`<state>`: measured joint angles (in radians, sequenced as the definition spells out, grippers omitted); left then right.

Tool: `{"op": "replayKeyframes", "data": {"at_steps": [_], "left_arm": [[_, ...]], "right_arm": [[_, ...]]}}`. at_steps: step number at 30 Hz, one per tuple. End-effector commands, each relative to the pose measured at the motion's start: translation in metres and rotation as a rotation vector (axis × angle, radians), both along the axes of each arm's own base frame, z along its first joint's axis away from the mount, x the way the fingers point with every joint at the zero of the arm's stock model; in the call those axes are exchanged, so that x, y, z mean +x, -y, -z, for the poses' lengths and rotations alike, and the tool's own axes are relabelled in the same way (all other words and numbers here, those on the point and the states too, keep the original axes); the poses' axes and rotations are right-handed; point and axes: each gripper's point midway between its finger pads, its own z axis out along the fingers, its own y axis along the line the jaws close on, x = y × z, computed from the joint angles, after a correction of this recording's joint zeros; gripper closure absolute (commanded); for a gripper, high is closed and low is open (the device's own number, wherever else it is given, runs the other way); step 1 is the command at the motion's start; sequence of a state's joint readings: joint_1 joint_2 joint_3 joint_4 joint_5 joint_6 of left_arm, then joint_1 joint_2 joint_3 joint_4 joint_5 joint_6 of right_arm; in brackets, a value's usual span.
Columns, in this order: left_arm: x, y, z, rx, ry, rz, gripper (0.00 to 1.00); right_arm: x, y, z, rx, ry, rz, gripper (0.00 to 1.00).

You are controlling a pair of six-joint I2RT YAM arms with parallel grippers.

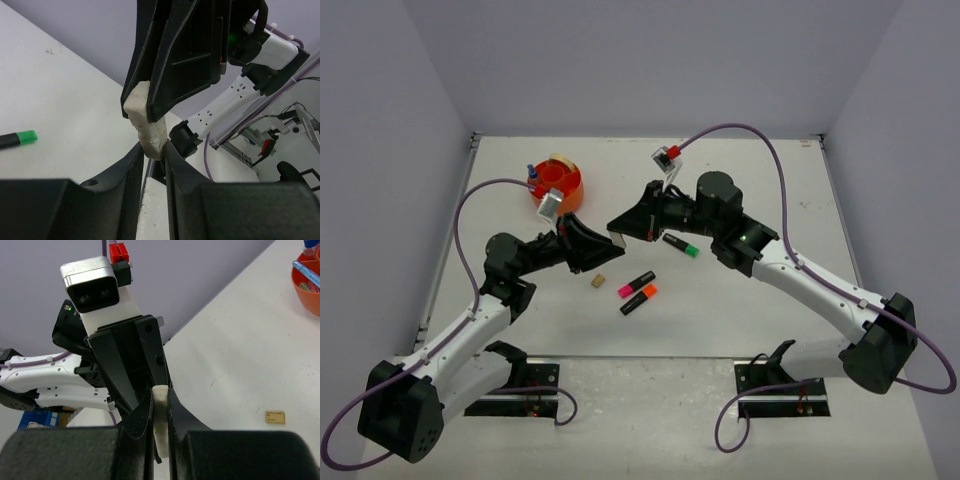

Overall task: Sort the stationery into containers
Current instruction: Place the stationery in the storage box.

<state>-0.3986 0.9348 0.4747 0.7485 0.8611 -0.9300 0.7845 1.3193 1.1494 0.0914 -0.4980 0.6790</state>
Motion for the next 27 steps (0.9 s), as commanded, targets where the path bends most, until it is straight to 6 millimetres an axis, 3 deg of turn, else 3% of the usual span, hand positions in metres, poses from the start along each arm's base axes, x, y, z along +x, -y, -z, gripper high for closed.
{"op": "replayKeyframes", "data": {"at_steps": [1, 2, 5, 6, 10, 12, 15, 17, 19, 21, 22, 24, 27], "left_arm": [[-0.007, 0.0, -0.036, -0.069, 0.111, 0.021, 0.76], [-0.009, 0.0, -0.038, -0.075, 0.121, 0.026, 0.76], [-0.012, -0.001, -0.044, -0.083, 0.139, 0.026, 0.97], [-0.012, -0.001, -0.045, -0.083, 0.142, 0.024, 1.0], [-0.007, -0.002, -0.048, -0.077, 0.14, -0.005, 1.0], [-0.003, -0.003, -0.051, -0.073, 0.151, -0.031, 1.0], [0.016, -0.005, -0.052, -0.025, 0.132, -0.117, 1.0], [0.038, -0.007, -0.036, 0.061, 0.045, -0.207, 1.0], [0.06, -0.013, -0.021, 0.182, -0.017, -0.303, 1.0], [0.076, -0.021, -0.006, 0.276, -0.069, -0.379, 1.0], [0.093, -0.034, 0.008, 0.357, -0.114, -0.483, 1.0], [0.118, -0.058, 0.032, 0.521, -0.176, -0.634, 1.0], [0.146, -0.088, 0.063, 0.752, -0.242, -0.779, 1.0]], "right_arm": [[-0.014, -0.003, -0.019, 0.07, 0.017, -0.072, 1.0], [-0.014, -0.004, -0.017, 0.066, 0.013, -0.07, 1.0], [-0.011, -0.005, -0.013, 0.062, 0.007, -0.065, 1.0], [-0.011, -0.006, -0.012, 0.061, 0.007, -0.065, 1.0], [-0.009, -0.005, -0.009, 0.051, 0.01, -0.057, 0.99], [-0.005, -0.004, -0.005, 0.039, 0.01, -0.04, 0.88], [0.002, 0.001, 0.003, 0.018, 0.0, -0.002, 0.43], [0.014, 0.009, 0.008, -0.01, -0.009, 0.066, 0.13], [0.028, 0.025, 0.011, -0.048, -0.014, 0.16, 0.01], [0.042, 0.041, 0.013, -0.086, -0.023, 0.253, 0.01], [0.058, 0.061, 0.011, -0.109, -0.015, 0.369, 0.01], [0.068, 0.091, 0.009, -0.15, 0.005, 0.507, 0.01], [0.069, 0.125, 0.005, -0.197, 0.047, 0.629, 0.01]]}}
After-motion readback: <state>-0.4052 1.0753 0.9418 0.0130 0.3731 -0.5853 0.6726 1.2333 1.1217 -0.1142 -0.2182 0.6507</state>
